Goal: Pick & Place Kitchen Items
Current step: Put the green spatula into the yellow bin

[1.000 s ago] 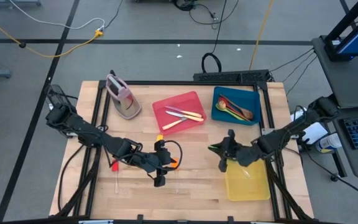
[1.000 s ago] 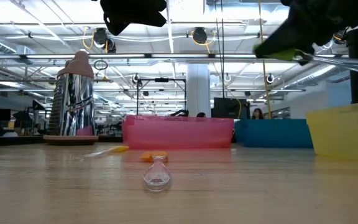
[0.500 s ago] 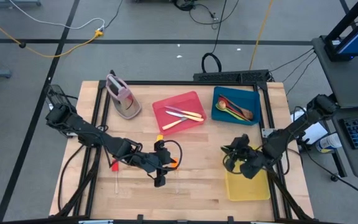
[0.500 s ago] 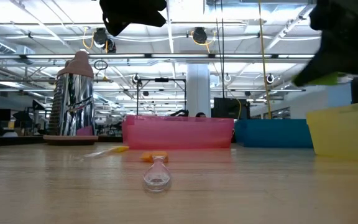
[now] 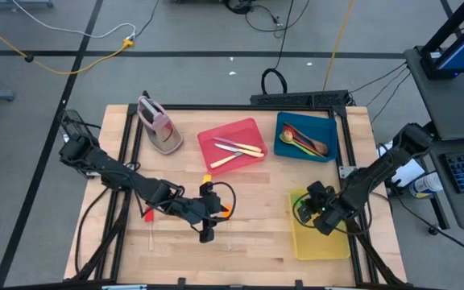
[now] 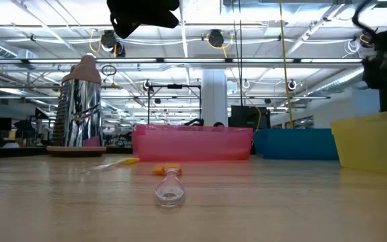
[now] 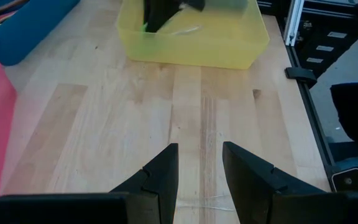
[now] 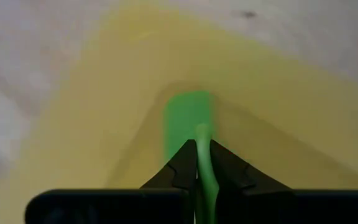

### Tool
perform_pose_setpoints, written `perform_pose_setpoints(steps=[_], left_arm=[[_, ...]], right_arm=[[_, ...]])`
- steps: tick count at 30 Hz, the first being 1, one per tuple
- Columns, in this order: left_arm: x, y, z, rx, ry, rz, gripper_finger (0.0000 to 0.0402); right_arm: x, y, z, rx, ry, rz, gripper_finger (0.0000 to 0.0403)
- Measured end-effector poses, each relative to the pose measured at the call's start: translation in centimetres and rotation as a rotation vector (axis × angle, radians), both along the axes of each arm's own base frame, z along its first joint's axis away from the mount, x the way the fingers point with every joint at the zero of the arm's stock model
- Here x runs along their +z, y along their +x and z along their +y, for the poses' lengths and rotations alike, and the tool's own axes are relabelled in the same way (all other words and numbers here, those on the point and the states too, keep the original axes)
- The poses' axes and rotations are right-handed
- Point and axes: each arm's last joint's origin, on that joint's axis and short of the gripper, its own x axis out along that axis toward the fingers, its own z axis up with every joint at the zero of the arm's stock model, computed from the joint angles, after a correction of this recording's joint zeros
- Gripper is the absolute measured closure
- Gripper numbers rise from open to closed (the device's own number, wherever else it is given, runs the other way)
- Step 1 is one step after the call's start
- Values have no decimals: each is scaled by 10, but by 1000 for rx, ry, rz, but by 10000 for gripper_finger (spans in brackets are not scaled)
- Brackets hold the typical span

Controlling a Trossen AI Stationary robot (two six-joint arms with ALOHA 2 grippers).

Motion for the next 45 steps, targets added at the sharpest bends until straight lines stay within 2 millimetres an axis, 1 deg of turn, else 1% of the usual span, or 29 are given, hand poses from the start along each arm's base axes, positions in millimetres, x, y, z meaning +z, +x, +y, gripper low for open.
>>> perform_pose_setpoints(steps=[3,8,12,19,23,28,34,42,45], left_arm=[[0,0,0,5,-7,1,273],[0,0,0,12,-20,-3,273],[0,0,0,13,-19,-4,273],[0,0,0,12,-17,-4,273],[0,0,0,11,-17,-4,273],[0,0,0,11,-17,-5,273],[0,0,0,10,-15,-5,273],[1,0,0,10,-15,-5,273],[1,0,0,11,-15,-5,273]], right_arm=[[-10,-5,-5,-41,-10,14,382],[-15,-7,-7,-48,-26,16,382],[-16,-6,-6,-43,-13,4,369],[-16,-5,-6,-17,-46,-20,340],[-15,-4,-5,-11,-41,-31,333],[-15,-1,-3,28,-41,-45,334],[-11,7,4,154,-73,-111,347],[8,18,12,276,-97,-295,353],[12,20,14,313,-99,-328,353]])
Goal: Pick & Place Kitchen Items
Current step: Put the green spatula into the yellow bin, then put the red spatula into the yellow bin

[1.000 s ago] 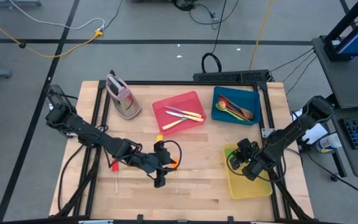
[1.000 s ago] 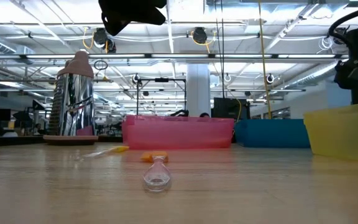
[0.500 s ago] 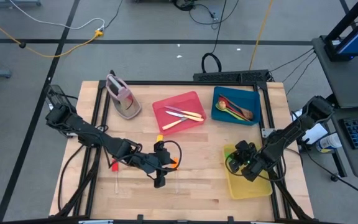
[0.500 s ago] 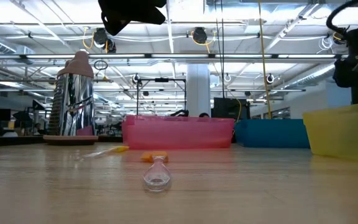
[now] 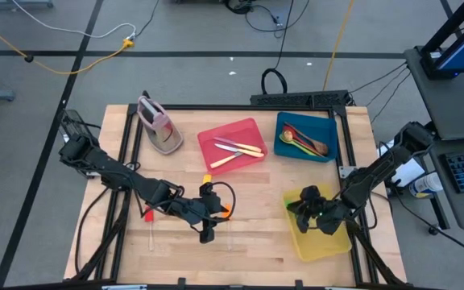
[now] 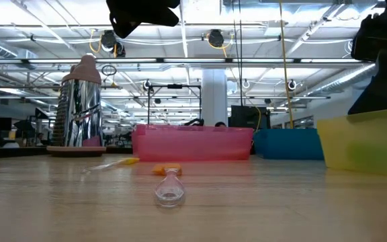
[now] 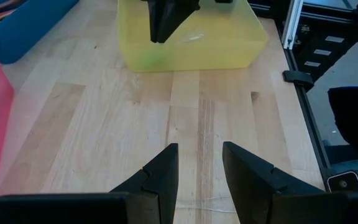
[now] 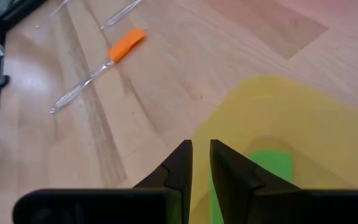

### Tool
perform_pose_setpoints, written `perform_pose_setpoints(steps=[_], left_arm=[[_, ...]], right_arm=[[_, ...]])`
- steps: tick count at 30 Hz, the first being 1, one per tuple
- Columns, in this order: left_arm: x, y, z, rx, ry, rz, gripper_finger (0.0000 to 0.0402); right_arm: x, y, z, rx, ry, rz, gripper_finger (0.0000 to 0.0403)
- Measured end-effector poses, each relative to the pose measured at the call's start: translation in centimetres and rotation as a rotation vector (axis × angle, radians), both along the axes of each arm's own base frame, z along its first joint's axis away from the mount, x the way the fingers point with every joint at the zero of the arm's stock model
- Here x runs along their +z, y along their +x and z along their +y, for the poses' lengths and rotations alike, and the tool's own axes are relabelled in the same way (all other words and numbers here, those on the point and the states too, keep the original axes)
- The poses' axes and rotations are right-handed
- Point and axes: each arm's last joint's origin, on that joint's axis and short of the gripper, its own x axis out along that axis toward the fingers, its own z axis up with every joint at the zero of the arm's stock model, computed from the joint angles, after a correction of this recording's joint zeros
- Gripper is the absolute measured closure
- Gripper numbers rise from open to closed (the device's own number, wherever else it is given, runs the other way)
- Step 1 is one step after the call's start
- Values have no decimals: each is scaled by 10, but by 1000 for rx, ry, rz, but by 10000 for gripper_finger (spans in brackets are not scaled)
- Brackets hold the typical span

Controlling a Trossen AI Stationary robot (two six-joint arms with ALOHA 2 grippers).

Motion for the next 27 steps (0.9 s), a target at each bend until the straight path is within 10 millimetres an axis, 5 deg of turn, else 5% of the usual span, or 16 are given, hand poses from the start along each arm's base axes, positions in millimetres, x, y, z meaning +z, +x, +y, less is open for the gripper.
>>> perform_pose_setpoints(steps=[11,20,27], left_arm=[[0,0,0,2,-2,0,273],[0,0,1,37,8,-8,273],[-3,-2,2,98,-36,26,273]], right_arm=[[1,1,1,28,-30,-11,353],[24,15,6,96,-411,-226,353],[40,25,5,85,-468,-336,353]])
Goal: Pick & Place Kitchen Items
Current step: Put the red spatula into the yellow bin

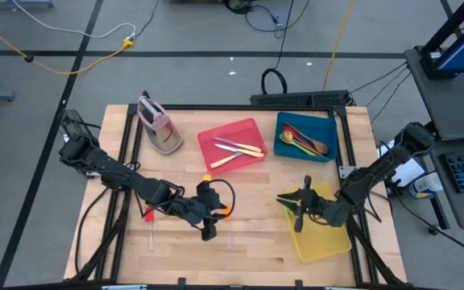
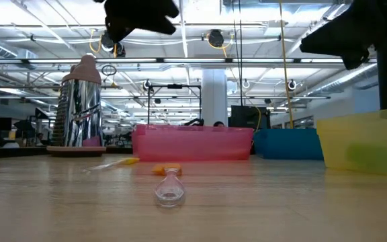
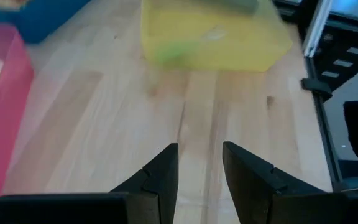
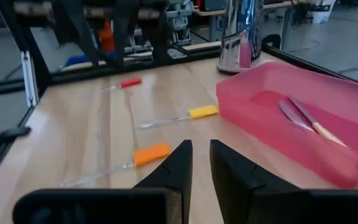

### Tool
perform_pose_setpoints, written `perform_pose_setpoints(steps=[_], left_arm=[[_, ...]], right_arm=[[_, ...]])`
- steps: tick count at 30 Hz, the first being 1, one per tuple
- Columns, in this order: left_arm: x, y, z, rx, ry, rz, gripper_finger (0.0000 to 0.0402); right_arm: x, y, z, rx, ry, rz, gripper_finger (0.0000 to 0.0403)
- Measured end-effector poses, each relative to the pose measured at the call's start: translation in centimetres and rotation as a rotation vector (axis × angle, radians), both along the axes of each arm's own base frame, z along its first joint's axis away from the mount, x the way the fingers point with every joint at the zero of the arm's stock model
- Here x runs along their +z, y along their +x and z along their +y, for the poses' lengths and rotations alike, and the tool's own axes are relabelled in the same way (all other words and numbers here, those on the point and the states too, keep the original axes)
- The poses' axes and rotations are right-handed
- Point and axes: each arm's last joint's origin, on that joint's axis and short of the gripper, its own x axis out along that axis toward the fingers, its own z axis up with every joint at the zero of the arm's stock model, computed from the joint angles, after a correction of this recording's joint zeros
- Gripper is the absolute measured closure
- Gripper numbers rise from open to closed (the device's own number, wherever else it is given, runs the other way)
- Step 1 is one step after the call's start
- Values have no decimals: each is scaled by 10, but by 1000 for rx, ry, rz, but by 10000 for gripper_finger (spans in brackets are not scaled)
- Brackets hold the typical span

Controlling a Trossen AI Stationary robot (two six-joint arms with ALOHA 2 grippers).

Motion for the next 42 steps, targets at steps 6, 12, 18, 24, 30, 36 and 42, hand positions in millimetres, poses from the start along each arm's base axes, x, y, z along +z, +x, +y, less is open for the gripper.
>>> perform_pose_setpoints(steps=[6,12,18,24,30,36,42], left_arm=[[-14,-14,0,71,-75,196,273],[-27,-37,-4,223,-271,473,273],[-34,-65,-16,429,-332,660,273],[-37,-92,-31,579,-317,749,273],[-37,-117,-41,708,-268,800,273],[-36,-137,-38,821,-159,881,272],[-35,-144,-40,754,-101,944,268]], right_arm=[[-6,5,0,12,72,9,340],[-18,17,-4,-31,44,31,293],[-22,32,-4,-36,-12,-26,246],[-28,38,-5,-51,-14,-41,232],[-29,39,-6,-60,8,-46,238],[-29,39,-6,-63,28,-53,240],[-29,39,-6,-63,28,-53,237]])
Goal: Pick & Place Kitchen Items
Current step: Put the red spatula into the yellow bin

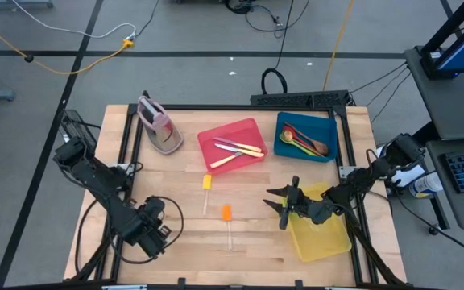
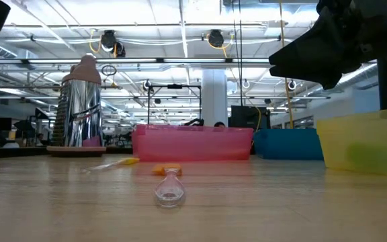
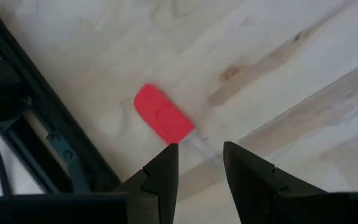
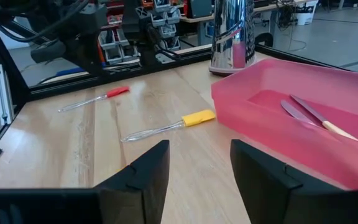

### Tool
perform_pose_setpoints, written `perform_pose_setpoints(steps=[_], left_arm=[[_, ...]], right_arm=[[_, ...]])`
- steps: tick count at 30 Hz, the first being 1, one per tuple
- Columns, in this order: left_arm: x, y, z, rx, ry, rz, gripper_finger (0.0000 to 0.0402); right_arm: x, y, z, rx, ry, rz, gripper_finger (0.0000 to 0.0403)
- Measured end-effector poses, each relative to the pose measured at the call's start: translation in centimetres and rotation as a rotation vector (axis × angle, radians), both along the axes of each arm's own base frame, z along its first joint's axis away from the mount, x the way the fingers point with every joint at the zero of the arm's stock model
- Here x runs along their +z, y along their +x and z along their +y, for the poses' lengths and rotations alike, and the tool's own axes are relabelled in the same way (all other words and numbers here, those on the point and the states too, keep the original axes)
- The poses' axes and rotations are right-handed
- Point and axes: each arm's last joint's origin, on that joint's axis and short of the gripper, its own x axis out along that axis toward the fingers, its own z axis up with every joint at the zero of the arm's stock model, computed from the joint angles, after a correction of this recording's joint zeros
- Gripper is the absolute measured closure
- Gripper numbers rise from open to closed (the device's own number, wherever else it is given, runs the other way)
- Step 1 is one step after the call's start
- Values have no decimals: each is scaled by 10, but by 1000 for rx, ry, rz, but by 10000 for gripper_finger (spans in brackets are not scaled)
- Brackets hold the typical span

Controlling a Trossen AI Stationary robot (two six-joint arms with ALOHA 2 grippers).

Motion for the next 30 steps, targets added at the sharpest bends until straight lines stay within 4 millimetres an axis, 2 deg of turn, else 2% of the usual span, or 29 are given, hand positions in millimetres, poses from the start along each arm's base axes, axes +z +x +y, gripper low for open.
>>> perform_pose_setpoints(steps=[3,8,13,18,24,30], left_arm=[[0,0,0,-24,-11,14,247],[-1,0,0,-72,-12,22,189],[-16,-9,8,30,24,79,145],[-45,-24,19,139,0,204,138],[-74,-25,24,146,-110,157,138],[-77,-20,32,110,-148,175,138]], right_arm=[[0,0,0,1,0,0,239],[0,0,0,1,0,0,242],[0,0,0,1,0,0,242],[0,0,0,2,1,1,243],[0,1,-1,-5,0,0,245],[1,2,-4,-19,4,-5,245]])
